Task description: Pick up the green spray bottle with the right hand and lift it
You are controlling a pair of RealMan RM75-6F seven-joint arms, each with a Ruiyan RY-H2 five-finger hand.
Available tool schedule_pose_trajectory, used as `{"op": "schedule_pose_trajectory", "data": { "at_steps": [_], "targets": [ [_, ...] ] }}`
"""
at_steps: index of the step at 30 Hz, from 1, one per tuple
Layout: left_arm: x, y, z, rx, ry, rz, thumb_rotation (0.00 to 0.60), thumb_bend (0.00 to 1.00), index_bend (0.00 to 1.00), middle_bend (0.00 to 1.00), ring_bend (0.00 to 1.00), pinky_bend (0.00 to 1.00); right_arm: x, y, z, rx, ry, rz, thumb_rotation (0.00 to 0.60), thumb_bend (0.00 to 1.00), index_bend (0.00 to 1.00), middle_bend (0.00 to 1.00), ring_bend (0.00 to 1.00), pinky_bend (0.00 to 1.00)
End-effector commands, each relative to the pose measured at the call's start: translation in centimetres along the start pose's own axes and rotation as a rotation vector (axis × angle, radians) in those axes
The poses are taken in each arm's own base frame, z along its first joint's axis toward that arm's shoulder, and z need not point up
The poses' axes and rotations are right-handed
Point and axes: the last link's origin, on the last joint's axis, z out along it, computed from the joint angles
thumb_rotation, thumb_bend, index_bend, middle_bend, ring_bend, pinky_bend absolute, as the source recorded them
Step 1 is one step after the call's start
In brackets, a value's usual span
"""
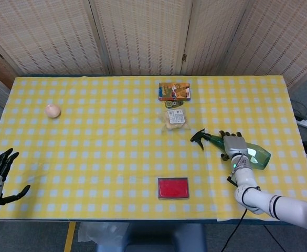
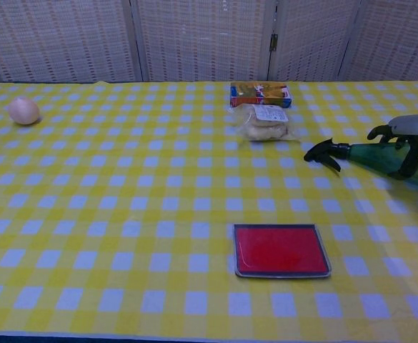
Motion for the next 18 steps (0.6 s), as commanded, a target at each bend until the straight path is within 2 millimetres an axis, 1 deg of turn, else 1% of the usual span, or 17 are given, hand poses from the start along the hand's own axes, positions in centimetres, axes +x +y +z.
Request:
{"op": "schedule_pose_trajectory", "data": {
  "at_steps": [1,3,5,8,14,18],
  "targets": [
    [0.0,0.0,0.0,0.0,0.002,-0.001,0.495,0.31,0.0,0.01,0.0,0.01,0.0,-0.3,0.2,0.005,-0.002,0.008,0.6,0.41,0.09,0.17,0.2,0.1],
    [0.1,0.0,0.0,0.001,0.002,-0.001,0.492,0.31,0.0,0.01,0.0,0.01,0.0,-0.4,0.3,0.006,0.005,0.012,0.6,0.41,0.13,0.21,0.24,0.16],
    [0.0,-0.1,0.0,0.003,0.0,0.0,0.495,0.31,0.0,0.01,0.0,0.01,0.1,-0.4,0.4,0.007,0.012,0.019,0.6,0.41,0.2,0.26,0.28,0.21],
    [0.0,-0.1,0.1,0.004,-0.001,-0.001,0.495,0.31,0.0,0.01,0.0,0.01,0.4,-0.6,0.4,0.015,0.035,0.033,0.6,0.41,0.28,0.32,0.34,0.27],
    [0.0,-0.1,0.1,0.006,-0.003,0.003,0.497,0.31,0.0,0.01,0.0,0.01,1.3,-0.7,-0.1,0.057,0.119,0.085,0.6,0.41,0.41,0.42,0.43,0.38],
    [-0.1,-0.1,0.1,0.006,-0.005,0.004,0.496,0.31,0.0,0.01,0.0,0.01,1.6,-0.7,-0.3,0.079,0.159,0.113,0.6,0.41,0.47,0.48,0.48,0.42]
  ]
}}
